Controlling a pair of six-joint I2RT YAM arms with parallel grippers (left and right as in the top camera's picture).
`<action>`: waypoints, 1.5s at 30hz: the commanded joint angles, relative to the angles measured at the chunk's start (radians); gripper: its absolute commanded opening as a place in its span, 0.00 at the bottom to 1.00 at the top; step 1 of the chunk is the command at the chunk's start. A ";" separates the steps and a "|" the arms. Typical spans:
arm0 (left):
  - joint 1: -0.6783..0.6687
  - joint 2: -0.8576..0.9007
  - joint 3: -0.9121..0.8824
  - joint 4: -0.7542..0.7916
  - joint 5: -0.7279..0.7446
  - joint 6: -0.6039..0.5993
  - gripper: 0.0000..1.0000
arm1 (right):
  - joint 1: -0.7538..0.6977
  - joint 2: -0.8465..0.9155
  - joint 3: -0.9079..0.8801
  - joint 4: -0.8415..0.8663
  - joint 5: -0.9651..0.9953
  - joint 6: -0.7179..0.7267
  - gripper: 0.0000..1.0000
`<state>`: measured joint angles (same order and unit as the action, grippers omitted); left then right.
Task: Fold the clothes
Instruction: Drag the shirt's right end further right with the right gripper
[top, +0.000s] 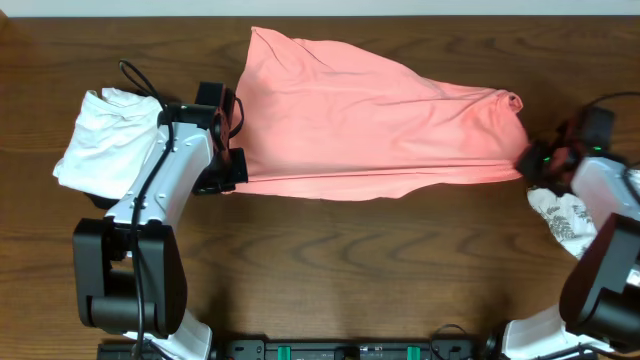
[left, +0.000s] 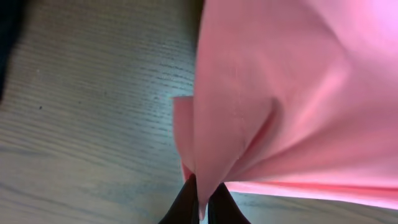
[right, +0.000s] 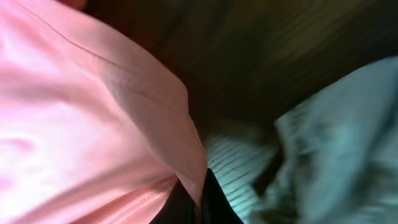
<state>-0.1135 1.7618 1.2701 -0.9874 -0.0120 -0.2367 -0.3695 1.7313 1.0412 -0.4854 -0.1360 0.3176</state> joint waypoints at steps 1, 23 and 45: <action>0.003 0.003 0.005 0.001 -0.023 -0.009 0.06 | -0.026 -0.024 0.026 -0.026 -0.032 -0.040 0.01; 0.005 0.003 0.005 -0.038 0.126 -0.009 0.06 | -0.027 -0.024 0.026 -0.119 0.003 -0.064 0.01; 0.230 0.002 0.006 0.055 0.729 0.046 0.06 | -0.027 -0.024 0.026 -0.121 0.035 -0.070 0.01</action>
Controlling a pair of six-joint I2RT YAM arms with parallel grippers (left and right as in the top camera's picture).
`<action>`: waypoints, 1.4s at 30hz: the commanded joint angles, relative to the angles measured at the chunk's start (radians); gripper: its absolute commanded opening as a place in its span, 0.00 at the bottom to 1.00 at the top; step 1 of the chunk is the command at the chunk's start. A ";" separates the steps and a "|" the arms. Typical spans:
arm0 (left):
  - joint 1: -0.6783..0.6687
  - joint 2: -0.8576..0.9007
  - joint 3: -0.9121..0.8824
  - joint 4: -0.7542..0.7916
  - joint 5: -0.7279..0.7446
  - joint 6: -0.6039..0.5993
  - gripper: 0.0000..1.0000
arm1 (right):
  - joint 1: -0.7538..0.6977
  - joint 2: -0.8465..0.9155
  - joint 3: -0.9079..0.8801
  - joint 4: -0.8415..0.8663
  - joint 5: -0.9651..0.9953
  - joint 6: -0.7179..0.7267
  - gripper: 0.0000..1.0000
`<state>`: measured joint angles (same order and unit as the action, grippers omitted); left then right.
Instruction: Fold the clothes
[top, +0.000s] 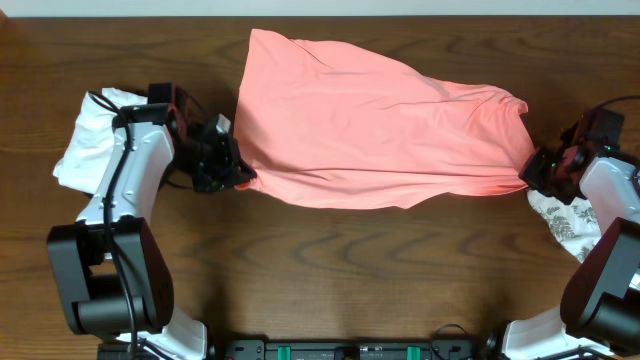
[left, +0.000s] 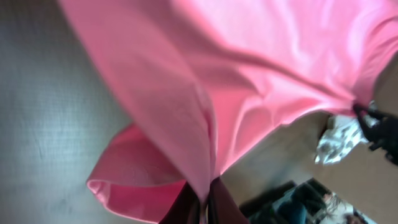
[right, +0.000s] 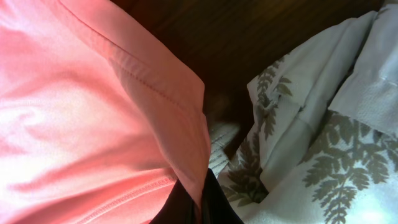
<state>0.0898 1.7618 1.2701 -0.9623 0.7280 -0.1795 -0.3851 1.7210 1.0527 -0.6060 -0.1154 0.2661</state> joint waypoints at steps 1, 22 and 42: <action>0.033 0.002 0.006 0.043 -0.040 -0.027 0.06 | -0.011 -0.014 0.014 -0.001 0.015 -0.021 0.01; 0.042 0.002 0.005 0.137 -0.157 -0.084 0.07 | -0.008 -0.014 0.014 0.058 -0.103 -0.111 0.01; 0.042 0.002 0.005 0.196 -0.198 -0.085 0.07 | -0.006 -0.014 0.014 0.138 -0.132 -0.110 0.01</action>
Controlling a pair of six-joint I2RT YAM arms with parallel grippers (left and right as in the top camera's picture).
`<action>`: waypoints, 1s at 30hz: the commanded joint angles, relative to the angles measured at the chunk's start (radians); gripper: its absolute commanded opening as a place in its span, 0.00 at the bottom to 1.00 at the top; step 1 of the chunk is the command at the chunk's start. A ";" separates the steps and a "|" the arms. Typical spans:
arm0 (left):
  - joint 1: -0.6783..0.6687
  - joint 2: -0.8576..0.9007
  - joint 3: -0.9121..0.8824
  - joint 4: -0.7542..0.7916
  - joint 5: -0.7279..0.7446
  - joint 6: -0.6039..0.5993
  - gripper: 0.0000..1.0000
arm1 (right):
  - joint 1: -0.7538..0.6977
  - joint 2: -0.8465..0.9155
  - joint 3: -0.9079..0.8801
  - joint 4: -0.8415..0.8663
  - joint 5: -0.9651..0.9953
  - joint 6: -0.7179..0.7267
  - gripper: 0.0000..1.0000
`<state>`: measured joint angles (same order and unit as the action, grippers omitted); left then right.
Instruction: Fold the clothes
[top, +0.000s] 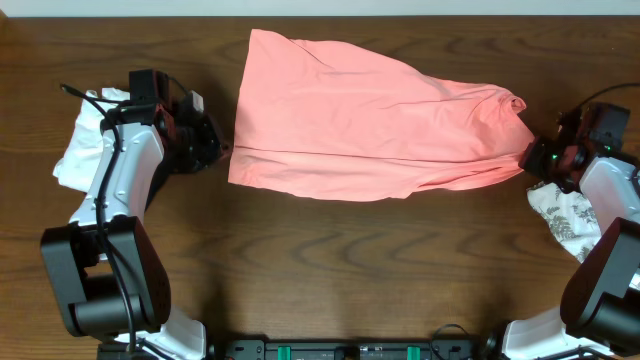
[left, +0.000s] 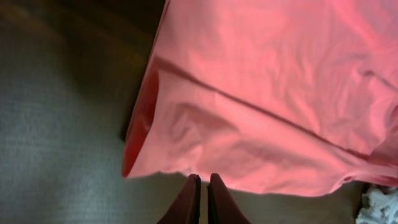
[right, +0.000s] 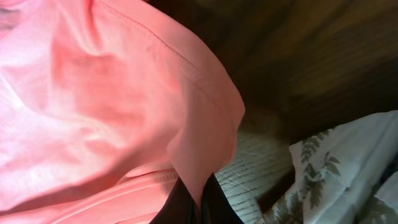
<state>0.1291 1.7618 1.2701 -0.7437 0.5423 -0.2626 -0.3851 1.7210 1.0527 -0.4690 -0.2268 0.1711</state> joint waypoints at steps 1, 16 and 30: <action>0.002 0.002 0.005 -0.042 -0.012 -0.001 0.07 | -0.006 -0.014 0.014 0.000 -0.020 -0.015 0.01; -0.143 0.014 0.003 -0.081 -0.417 0.029 0.54 | -0.006 -0.013 -0.020 -0.011 -0.020 -0.016 0.01; -0.137 0.081 0.002 0.021 -0.419 0.041 0.58 | -0.006 -0.013 -0.020 -0.010 -0.020 -0.016 0.01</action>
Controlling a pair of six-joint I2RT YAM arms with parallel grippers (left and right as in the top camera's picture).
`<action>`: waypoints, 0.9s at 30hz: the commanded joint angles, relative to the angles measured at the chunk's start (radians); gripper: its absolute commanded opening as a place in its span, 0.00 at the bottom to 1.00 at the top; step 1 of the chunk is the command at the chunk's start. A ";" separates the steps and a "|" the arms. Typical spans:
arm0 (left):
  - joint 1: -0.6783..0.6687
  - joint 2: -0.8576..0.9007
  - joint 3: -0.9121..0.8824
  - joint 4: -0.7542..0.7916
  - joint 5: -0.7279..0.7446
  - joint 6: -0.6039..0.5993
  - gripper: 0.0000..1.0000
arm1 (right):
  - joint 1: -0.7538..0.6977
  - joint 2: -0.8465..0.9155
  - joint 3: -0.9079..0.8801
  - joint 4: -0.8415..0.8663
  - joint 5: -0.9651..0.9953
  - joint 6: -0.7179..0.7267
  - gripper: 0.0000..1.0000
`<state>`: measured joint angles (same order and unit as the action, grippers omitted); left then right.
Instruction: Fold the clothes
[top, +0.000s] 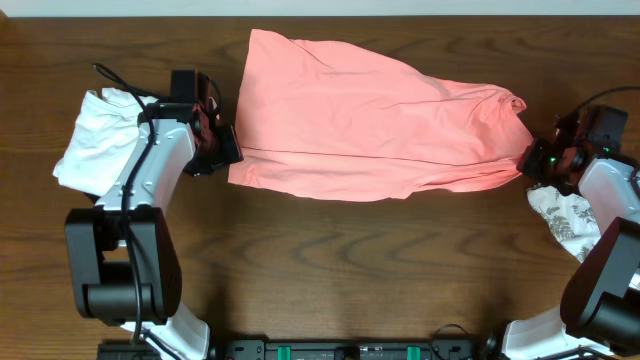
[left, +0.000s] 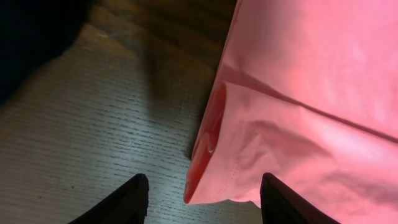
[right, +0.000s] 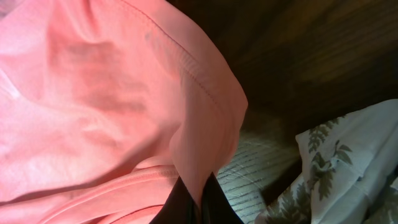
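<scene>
A salmon-pink garment (top: 370, 125) lies spread across the table, its left hem folded under at the near-left corner (left: 205, 180). My left gripper (top: 222, 150) is open at that corner. Its two dark fingers (left: 134, 199) stand wide apart, and the corner's tip lies on the wood between them, untouched. My right gripper (top: 532, 160) is shut on the garment's right end, with pink cloth pinched between its fingertips (right: 198, 202).
A crumpled white garment (top: 100, 140) lies behind my left arm at the table's left side. A white cloth with a leaf print (top: 565, 220) sits under my right arm and also shows in the right wrist view (right: 348, 162).
My left gripper was shut and empty just left of the garment's corner. It now stands open with the corner between its fingers. The right gripper still holds the right end.
At first both grippers were shut on the garment's ends, holding it stretched between them. Later the left still held its end a little nearer the table's front. Then the left had let go and the cloth lay flat. Now the left is open at the corner.
</scene>
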<state>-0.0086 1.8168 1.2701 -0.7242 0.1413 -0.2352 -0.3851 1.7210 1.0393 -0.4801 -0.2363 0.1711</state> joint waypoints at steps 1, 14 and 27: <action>-0.003 0.036 0.002 0.001 -0.018 0.013 0.58 | -0.006 -0.013 -0.007 0.001 -0.011 -0.016 0.01; -0.039 0.093 0.003 0.000 0.068 0.016 0.58 | -0.006 -0.013 -0.007 0.001 -0.007 -0.016 0.01; -0.039 0.091 0.003 -0.022 0.068 0.016 0.25 | -0.006 -0.013 -0.007 0.001 -0.007 -0.016 0.01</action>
<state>-0.0479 1.9076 1.2701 -0.7399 0.2070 -0.2283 -0.3851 1.7210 1.0386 -0.4793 -0.2363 0.1711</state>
